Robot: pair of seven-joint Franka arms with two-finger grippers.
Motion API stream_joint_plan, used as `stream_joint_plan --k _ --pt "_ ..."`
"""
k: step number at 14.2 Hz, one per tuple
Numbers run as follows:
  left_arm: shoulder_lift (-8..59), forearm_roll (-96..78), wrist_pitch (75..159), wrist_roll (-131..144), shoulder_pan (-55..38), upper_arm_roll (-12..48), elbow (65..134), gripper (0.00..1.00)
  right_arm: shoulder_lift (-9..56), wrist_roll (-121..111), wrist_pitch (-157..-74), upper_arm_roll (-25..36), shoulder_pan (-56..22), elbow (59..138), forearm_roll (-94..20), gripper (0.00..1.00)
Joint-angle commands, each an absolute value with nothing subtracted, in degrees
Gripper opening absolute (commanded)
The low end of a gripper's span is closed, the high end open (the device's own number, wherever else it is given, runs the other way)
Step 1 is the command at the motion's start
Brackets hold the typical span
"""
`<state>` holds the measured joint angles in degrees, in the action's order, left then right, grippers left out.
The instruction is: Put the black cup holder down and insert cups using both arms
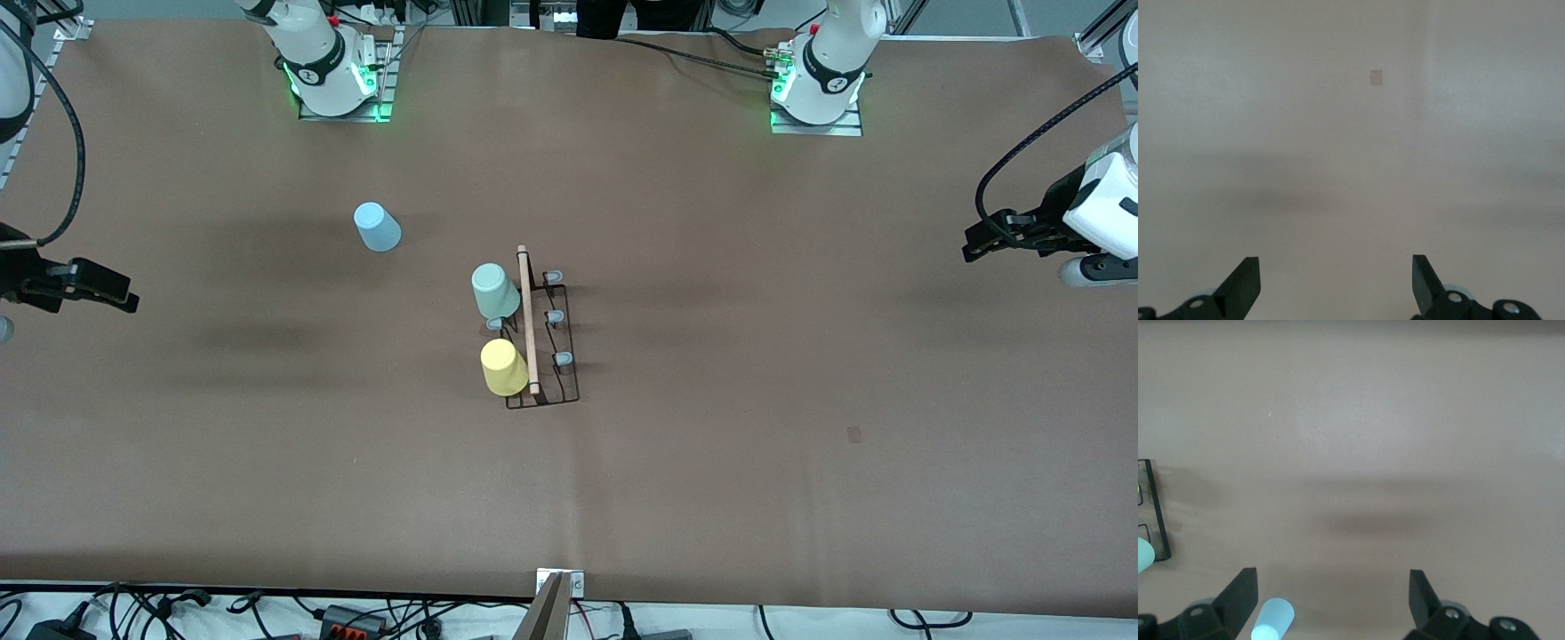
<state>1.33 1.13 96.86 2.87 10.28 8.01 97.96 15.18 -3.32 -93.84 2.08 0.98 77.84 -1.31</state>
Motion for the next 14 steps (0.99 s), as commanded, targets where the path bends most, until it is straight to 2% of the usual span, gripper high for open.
stream_joint_plan --k 1,5,14 --pt "1.0 1.7 97.6 1.4 10.7 8.3 98.4 1.00 9.7 -4.5 -97.6 2.1 0.7 87.2 -0.4 1.00" --pt "1.0 1.7 97.6 1.4 10.9 8.3 98.4 1.00 1.5 -4.5 -104.4 2.0 0.8 100.8 -0.4 1.00" --pt "1.1 1.7 97.6 1.4 11.1 8.3 98.4 1.00 1.0 -5.3 -102.0 1.8 0.5 99.3 -0.2 1.00"
